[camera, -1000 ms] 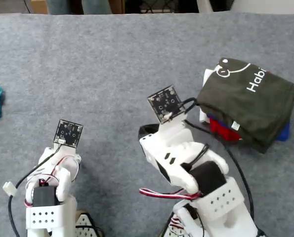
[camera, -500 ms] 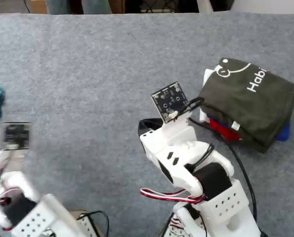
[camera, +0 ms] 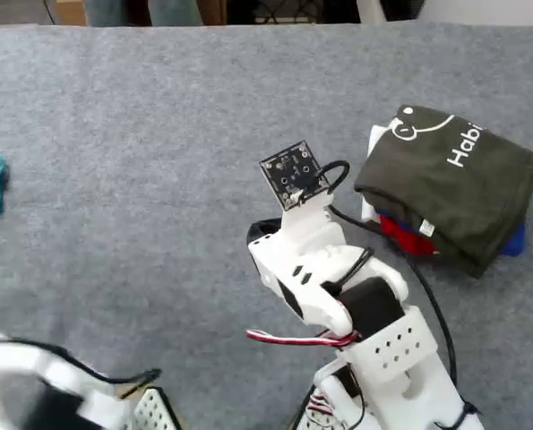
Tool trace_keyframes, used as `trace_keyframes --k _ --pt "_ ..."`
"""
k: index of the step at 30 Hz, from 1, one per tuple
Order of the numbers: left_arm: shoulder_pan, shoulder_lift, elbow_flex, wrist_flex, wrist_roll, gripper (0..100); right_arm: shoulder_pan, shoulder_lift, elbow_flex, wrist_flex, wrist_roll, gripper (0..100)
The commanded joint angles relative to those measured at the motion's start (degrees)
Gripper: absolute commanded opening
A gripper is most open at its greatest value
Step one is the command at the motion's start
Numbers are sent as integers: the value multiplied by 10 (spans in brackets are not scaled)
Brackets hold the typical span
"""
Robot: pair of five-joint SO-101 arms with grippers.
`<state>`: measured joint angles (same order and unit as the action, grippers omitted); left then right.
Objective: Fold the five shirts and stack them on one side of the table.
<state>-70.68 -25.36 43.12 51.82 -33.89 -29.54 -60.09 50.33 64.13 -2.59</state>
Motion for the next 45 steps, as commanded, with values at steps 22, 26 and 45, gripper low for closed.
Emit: trace_keyframes --k 22,26,45 --pt "-17 455 -328 4 17 134 -5 1 -30 3 1 15" --pt "-14 443 -344 38 17 29 -5 2 -30 1 1 15" --pt "554 -48 -387 433 37 28 76 4 -51 4 -3 15"
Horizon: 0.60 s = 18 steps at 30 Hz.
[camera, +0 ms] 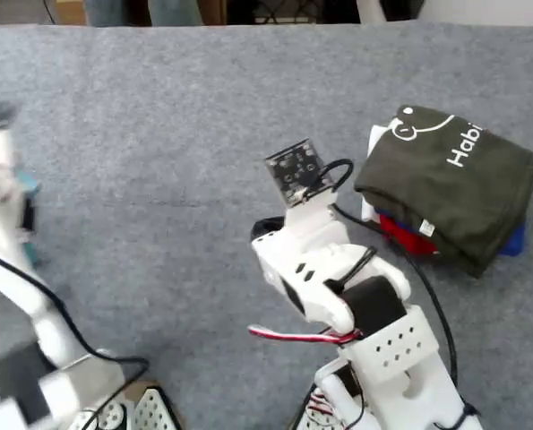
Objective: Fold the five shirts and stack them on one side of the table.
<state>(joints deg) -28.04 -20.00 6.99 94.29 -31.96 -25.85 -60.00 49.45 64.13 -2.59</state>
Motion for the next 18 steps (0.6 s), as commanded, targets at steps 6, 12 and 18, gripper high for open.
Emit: trace_keyframes --k 6,12,18 --pt "347 -158 -124 10 109 28 81 3 -71 4 -1 15" --pt "516 -80 -255 60 157 28 91 29 -84 4 -3 15" --pt "579 -58 -264 66 192 89 150 173 -204 5 -2 15"
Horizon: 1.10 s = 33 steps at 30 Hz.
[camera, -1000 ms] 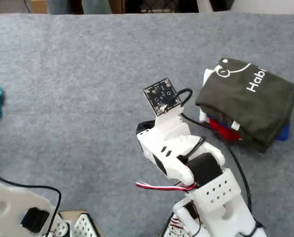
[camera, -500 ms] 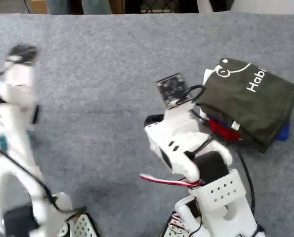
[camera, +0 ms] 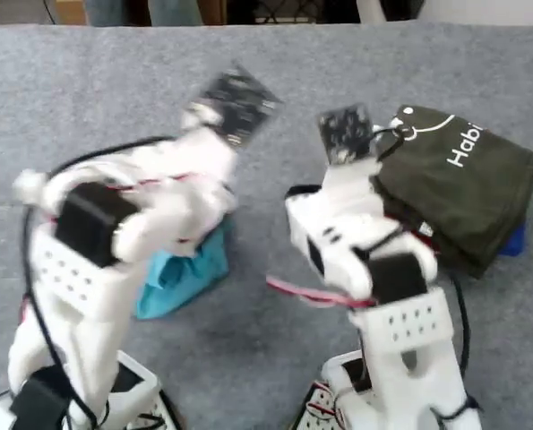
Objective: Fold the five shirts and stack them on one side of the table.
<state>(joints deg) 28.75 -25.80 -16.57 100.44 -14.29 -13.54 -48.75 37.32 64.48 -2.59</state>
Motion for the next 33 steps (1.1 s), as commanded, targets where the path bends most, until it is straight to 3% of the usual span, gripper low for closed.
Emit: trace_keyframes --k 1,4,9,13,16,20,27,31,33 --pt "7 -1 -24 4 24 142 32 87 -108 2 -1 15" --pt "-29 -17 -15 4 80 277 30 167 -189 16 1 15" --pt "-138 -80 -14 4 90 274 -9 322 -332 106 0 116" --pt "-361 -142 15 4 124 274 -83 442 -454 193 -3 168" --pt "-536 -182 86 4 110 274 -161 525 -528 236 -3 165" --pt "-698 -215 205 1 66 274 -252 638 -593 225 -4 165" --pt "-831 -255 349 -79 41 274 -324 849 -669 142 -4 141" --pt "-865 -272 395 -102 41 274 -324 935 -741 141 -3 28" --pt "-867 -277 413 -104 40 274 -321 965 -773 142 -3 22"
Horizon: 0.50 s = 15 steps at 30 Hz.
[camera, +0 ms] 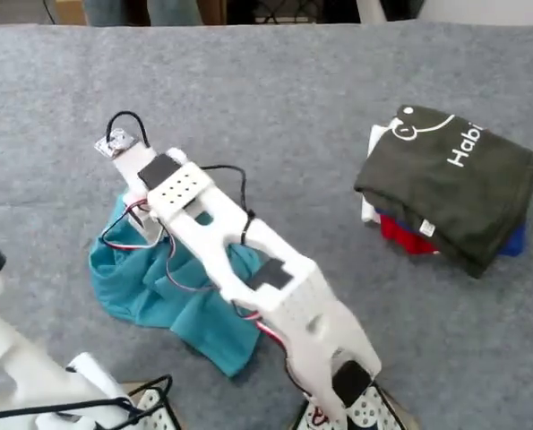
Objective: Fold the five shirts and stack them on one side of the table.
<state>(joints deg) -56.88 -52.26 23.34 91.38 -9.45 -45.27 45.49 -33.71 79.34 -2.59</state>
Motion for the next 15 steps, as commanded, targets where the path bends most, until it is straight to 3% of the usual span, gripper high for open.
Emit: trace_keyframes --k 1,15 --pt "-11 -13 20 -13 -12 274 2 32 -76 -5 -3 23" --pt "-13 -13 30 -10 -33 274 62 46 -359 200 2 17"
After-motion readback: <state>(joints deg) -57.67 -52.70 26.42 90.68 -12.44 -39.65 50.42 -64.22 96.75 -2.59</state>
